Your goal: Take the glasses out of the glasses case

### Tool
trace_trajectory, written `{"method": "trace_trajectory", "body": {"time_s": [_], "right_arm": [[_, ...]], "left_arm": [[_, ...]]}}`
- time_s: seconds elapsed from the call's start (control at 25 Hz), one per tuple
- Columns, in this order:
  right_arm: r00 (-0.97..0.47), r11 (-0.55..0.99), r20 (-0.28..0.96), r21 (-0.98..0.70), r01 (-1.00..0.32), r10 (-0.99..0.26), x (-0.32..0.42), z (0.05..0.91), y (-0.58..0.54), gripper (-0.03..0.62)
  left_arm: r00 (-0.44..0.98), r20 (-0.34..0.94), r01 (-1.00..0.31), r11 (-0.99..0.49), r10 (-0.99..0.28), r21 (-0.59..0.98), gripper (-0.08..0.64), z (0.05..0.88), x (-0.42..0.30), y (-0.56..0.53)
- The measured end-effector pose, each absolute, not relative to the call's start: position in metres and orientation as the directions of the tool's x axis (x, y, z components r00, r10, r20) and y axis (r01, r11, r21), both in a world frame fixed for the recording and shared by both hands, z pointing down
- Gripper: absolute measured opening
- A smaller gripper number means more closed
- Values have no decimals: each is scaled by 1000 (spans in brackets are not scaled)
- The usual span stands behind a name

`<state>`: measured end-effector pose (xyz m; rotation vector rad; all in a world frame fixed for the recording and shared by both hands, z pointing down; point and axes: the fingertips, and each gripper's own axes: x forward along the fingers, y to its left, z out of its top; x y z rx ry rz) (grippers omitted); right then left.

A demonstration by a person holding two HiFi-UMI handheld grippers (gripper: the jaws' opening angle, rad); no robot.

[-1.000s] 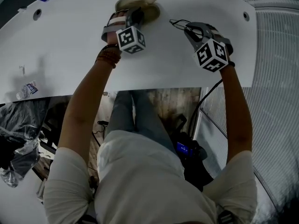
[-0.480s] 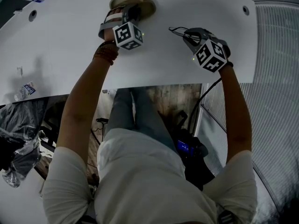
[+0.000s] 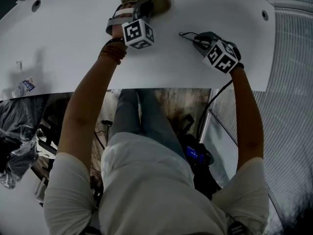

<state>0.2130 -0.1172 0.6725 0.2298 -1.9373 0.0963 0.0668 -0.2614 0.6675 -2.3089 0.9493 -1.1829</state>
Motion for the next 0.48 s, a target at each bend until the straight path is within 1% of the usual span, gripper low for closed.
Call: {"method": "trace_trajectory", "body": {"time_s": [0.28,0.48], "right_arm": [[-358,980,932,-14,-197,-59,214,685,-112,54],[-388,971,921,-55,-234,-41,212,684,-115,54]], "left_arm": [[407,555,-416,-688,-725,-594,46,667,63,-261],[408,546,-414,-681,-732,-604,40,666,64,-261]]}}
